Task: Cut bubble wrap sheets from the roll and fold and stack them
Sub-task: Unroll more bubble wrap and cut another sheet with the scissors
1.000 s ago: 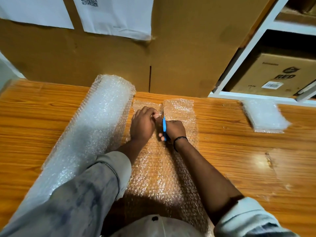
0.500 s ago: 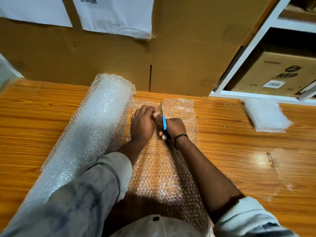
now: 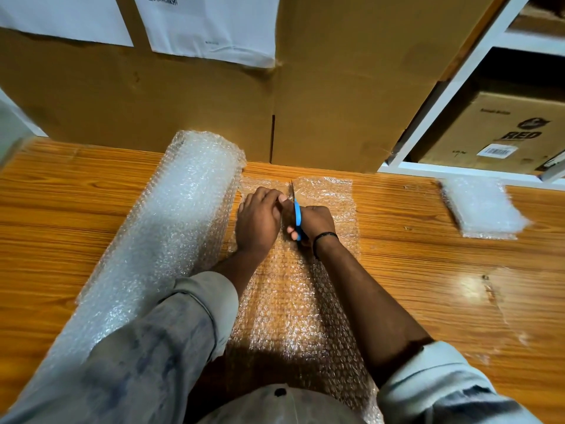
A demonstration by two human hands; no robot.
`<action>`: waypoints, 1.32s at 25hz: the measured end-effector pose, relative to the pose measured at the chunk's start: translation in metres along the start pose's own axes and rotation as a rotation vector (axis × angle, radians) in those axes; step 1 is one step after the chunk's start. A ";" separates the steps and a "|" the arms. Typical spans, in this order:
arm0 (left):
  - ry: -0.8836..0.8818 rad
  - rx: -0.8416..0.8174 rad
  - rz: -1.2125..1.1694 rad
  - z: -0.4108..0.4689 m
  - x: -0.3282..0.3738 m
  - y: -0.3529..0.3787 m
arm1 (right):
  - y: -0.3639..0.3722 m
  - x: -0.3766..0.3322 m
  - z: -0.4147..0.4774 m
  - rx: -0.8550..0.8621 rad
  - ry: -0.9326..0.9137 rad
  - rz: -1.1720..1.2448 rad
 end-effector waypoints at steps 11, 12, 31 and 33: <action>-0.008 -0.010 -0.001 0.001 -0.002 0.003 | 0.000 -0.010 0.018 0.037 0.000 -0.069; -0.007 -0.010 0.000 0.001 -0.002 0.003 | -0.001 -0.010 0.019 0.036 0.003 -0.079; 0.041 -0.055 -0.019 0.001 -0.001 0.003 | -0.058 -0.003 -0.048 0.085 -0.297 -0.391; 0.125 -0.079 0.011 -0.005 0.006 -0.007 | -0.074 0.011 -0.070 0.126 -0.388 -0.459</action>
Point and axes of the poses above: each hand's wrist, its own z-axis towards the middle knuckle, its own y-axis out of the palm, x = y × z, the point moved 6 cm from there along z, towards the middle knuckle, and after that the axes turned 9 degrees about z, right-handed, at the moved point
